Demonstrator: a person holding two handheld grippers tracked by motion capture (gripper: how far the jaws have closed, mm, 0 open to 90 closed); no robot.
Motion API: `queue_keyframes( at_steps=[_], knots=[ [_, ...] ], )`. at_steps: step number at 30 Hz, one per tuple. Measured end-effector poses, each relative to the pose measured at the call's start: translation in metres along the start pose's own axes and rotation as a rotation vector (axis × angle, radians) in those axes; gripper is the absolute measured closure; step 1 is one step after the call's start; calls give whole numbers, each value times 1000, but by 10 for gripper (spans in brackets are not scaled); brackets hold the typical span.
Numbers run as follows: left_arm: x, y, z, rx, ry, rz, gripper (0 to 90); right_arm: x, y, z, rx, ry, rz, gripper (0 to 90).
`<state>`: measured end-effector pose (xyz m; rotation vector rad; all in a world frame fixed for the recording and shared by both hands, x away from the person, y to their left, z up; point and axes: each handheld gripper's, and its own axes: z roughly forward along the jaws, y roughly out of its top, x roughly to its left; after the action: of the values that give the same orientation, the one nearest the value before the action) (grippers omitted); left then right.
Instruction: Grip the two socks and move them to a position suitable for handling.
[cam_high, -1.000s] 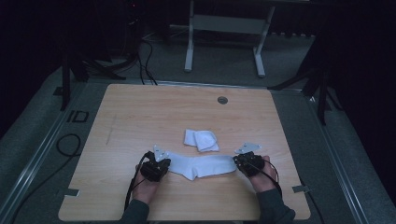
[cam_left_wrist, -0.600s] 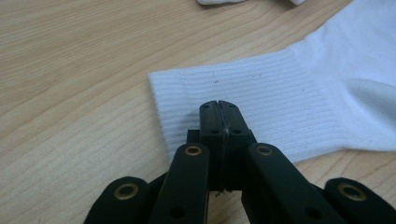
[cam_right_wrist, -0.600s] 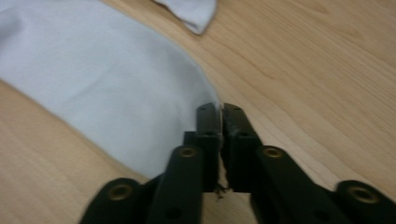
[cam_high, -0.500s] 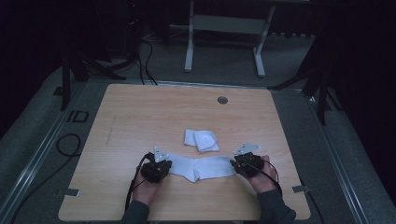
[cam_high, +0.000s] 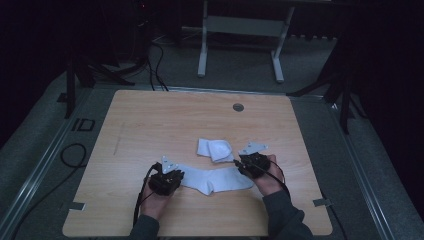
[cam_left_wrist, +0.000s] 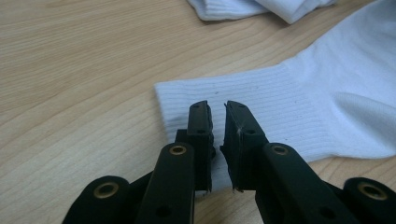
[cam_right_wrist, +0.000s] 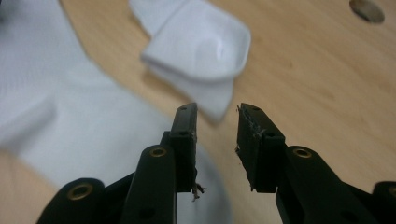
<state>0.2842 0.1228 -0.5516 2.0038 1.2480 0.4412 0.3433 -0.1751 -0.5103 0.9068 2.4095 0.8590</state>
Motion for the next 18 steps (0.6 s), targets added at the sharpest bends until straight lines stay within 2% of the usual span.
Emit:
queue_keyframes(
  at_steps=[1, 2, 5, 10, 15, 18],
  knots=[
    [1, 1, -1, -2, -3, -7, 803, -2, 9, 9, -28, 3, 39, 682],
    [1, 1, -2, -3, -6, -13, 803, -2, 16, 17, -38, 4, 52, 703],
    [0, 4, -4, -5, -9, -6, 804, -2, 21, 26, -36, 1, 49, 730],
    [-2, 8, -6, -12, -5, 11, 808, -4, 31, 51, 16, -1, 38, 784],
    [-1, 13, -8, -18, 2, 9, 819, -8, 28, 76, 97, 0, 52, 803],
    [0, 16, -8, -19, 14, 12, 826, -8, 27, 77, 90, 3, 65, 805]
  ],
)
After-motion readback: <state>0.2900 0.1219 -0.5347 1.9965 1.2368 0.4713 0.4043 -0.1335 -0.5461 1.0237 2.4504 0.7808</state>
